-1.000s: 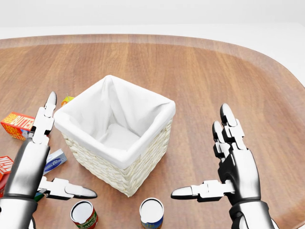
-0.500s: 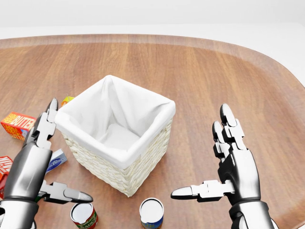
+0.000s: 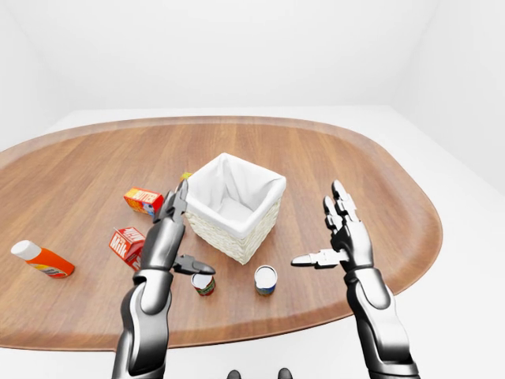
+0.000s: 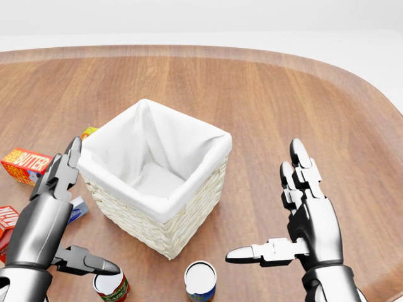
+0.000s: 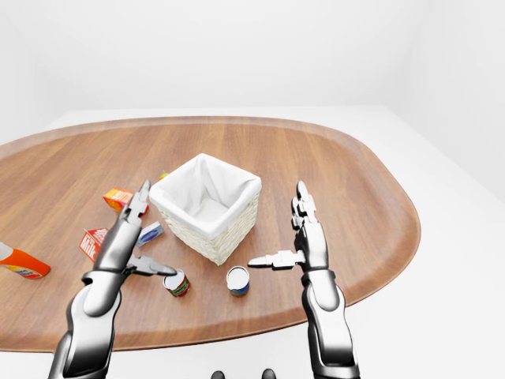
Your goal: Pick up the tomato sauce, and put it in the basket.
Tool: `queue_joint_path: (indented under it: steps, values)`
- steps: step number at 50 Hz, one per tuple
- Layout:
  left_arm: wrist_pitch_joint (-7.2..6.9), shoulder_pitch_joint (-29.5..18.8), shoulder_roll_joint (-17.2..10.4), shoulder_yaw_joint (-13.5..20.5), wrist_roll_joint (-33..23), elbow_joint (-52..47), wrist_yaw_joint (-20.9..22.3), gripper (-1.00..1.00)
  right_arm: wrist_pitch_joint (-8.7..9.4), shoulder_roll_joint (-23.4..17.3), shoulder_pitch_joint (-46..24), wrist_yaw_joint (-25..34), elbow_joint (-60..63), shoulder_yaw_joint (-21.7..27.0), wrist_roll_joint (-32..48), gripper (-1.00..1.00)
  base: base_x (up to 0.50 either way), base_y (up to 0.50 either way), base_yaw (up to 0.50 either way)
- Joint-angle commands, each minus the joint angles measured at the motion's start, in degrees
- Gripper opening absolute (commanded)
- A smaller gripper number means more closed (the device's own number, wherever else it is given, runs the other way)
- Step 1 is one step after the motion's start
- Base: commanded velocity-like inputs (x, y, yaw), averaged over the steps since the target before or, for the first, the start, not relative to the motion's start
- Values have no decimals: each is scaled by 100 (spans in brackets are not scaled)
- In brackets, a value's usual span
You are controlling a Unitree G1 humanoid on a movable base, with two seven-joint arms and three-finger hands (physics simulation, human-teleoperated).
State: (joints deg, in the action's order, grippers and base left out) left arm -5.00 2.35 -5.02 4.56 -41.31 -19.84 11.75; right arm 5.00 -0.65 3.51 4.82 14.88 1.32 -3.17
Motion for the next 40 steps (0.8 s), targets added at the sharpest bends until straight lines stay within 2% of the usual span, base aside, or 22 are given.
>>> queue_joint_path:
  steps: [1, 40]
  values:
    - [0, 9, -4, 15, -112, -7, 67, 100, 0, -4, -15, 0, -29, 4, 8, 100, 0, 0, 0]
    - [0, 210, 18, -63, -355, 238, -91, 100, 0, -3, -16, -3, -130, 0, 35, 100, 0, 0, 0]
